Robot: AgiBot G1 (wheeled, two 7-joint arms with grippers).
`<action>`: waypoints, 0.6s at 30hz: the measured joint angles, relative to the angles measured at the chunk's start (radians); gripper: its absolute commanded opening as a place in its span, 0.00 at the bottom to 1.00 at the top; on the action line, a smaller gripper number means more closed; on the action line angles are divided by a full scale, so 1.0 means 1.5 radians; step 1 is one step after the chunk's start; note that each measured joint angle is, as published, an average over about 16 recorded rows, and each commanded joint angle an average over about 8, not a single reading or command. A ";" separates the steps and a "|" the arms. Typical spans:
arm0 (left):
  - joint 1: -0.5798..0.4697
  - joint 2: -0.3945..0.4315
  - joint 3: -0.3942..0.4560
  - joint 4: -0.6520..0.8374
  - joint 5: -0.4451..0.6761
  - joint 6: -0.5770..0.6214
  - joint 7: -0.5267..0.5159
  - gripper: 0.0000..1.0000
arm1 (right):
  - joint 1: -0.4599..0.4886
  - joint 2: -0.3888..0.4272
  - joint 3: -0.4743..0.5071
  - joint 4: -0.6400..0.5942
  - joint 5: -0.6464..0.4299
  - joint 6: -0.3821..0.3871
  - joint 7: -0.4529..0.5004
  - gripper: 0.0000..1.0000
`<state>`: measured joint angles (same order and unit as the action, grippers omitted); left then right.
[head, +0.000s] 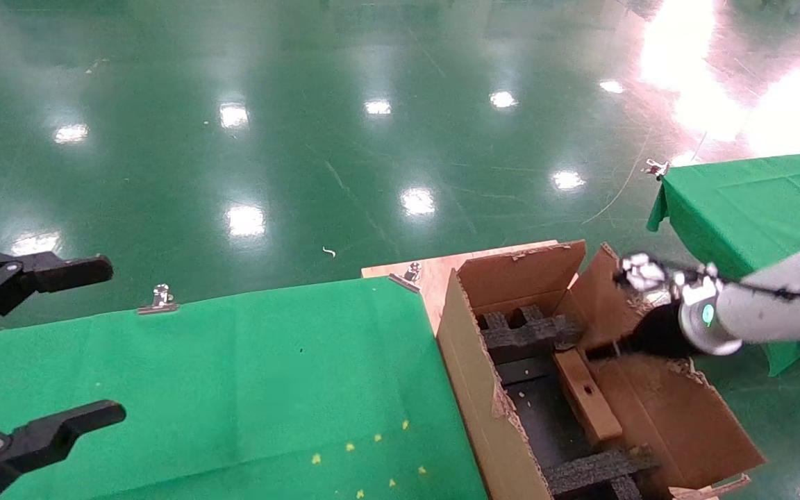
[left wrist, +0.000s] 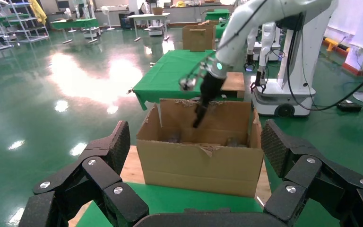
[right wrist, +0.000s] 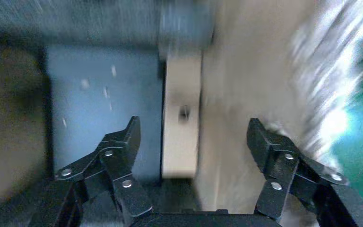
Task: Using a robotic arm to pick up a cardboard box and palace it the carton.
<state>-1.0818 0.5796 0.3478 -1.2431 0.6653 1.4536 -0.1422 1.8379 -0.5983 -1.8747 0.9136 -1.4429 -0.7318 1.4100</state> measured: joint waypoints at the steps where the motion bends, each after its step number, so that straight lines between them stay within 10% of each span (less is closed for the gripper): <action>1: 0.000 0.000 0.000 0.000 0.000 0.000 0.000 1.00 | 0.011 0.003 0.006 0.008 0.003 -0.002 -0.005 1.00; 18: 0.000 0.000 0.000 0.000 0.000 0.000 0.000 1.00 | 0.153 0.037 0.142 0.139 0.225 -0.134 -0.155 1.00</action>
<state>-1.0817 0.5795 0.3478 -1.2430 0.6652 1.4535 -0.1421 2.0670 -0.5434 -1.6621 1.1217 -1.1060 -0.9324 1.1779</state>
